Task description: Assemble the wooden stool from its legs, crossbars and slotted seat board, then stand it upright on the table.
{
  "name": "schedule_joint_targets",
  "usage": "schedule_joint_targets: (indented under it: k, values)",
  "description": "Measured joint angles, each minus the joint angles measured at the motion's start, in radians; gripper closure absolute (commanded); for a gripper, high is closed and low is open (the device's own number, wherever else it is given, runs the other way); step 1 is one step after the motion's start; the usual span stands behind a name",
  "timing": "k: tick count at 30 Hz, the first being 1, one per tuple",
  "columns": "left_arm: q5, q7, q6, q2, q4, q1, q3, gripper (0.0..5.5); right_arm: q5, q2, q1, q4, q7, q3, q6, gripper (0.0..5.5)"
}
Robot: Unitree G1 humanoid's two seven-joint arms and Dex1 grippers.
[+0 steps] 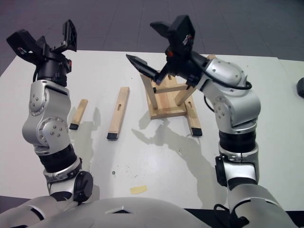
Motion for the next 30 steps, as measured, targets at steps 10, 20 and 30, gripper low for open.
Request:
schedule_joint_targets:
  k: [10, 20, 30]
  values:
    - [-0.001, 0.018, 0.028, -0.026, -0.008, 0.002, -0.018, 0.1, 0.028, 0.057, 0.104, -0.207, -0.184, 0.032, 0.231, 1.7]
    - [-0.001, 0.023, 0.03, -0.032, -0.008, 0.009, -0.016, 0.1, 0.056, 0.066, 0.123, -0.24, -0.233, 0.034, 0.307, 3.27]
    - [-0.001, 0.029, 0.03, -0.032, -0.008, 0.008, -0.005, 0.1, 0.054, 0.027, 0.118, -0.234, -0.215, 0.037, 0.307, 3.62]
